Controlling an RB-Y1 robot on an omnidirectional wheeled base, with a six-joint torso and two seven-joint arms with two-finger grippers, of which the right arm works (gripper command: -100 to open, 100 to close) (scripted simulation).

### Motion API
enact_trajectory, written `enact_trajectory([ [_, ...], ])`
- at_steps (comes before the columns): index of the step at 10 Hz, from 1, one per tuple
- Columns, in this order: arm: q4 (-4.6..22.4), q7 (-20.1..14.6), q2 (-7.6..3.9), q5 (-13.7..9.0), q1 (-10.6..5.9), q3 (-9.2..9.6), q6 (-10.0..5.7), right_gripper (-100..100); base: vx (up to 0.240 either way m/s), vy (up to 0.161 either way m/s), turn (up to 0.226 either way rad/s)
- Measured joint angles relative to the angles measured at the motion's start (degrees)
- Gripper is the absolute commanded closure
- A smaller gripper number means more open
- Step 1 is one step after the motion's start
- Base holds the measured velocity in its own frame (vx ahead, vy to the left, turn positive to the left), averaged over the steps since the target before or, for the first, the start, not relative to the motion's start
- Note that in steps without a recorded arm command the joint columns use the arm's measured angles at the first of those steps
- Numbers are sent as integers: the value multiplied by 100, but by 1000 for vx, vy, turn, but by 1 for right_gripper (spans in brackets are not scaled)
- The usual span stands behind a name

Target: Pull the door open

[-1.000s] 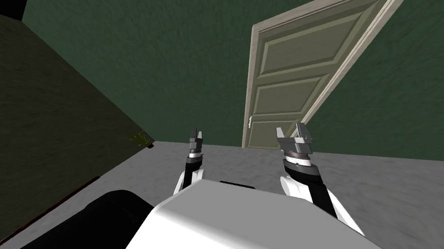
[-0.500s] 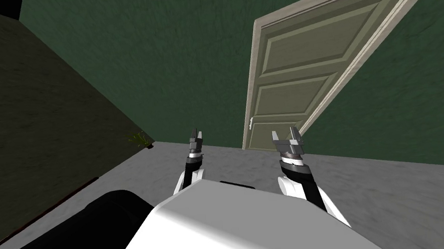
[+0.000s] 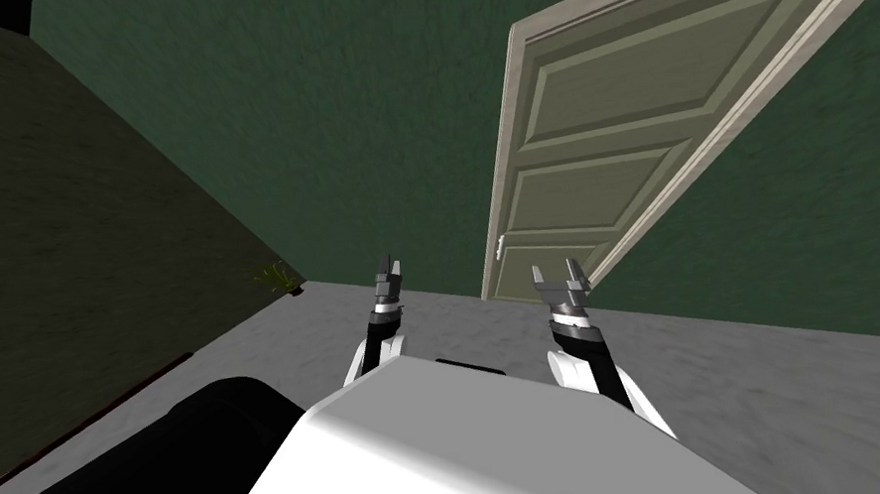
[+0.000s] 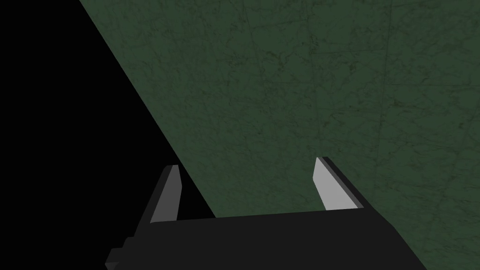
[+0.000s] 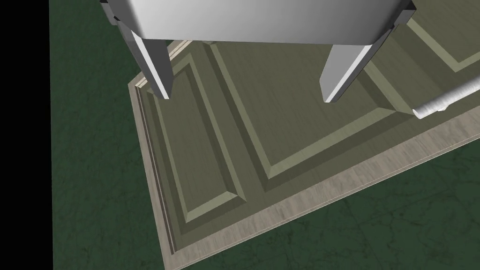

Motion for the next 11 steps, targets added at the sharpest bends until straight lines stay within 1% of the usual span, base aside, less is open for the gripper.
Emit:
enact_trajectory([
  [2, 237, -350, -41, -42, -11, -1, -40, -100, 77, -12, 11],
  [3, 359, -438, -37, -46, -82, -3, -48, -100, 61, 1, 15],
  [4, 481, -550, -56, -63, -116, -13, -67, -100, 77, 3, 20],
  [5, 619, -697, -55, -73, -116, 4, -112, -100, 85, -12, 21],
  [6, 826, -860, -76, -97, -197, -12, -151, -100, 100, -13, 22],
  [7, 964, -1034, -106, -123, -230, -24, -162, -100, 97, -12, 22],
  [8, 1105, -1200, -113, -139, -247, -16, -183, -100, 67, -7, 8],
  [10, 1299, -1432, -114, -155, -282, -8, -229, -100, 79, 0, 16],
  [11, 1448, -1592, -134, -178, -331, -18, -245, -100, 87, -3, 25],
])
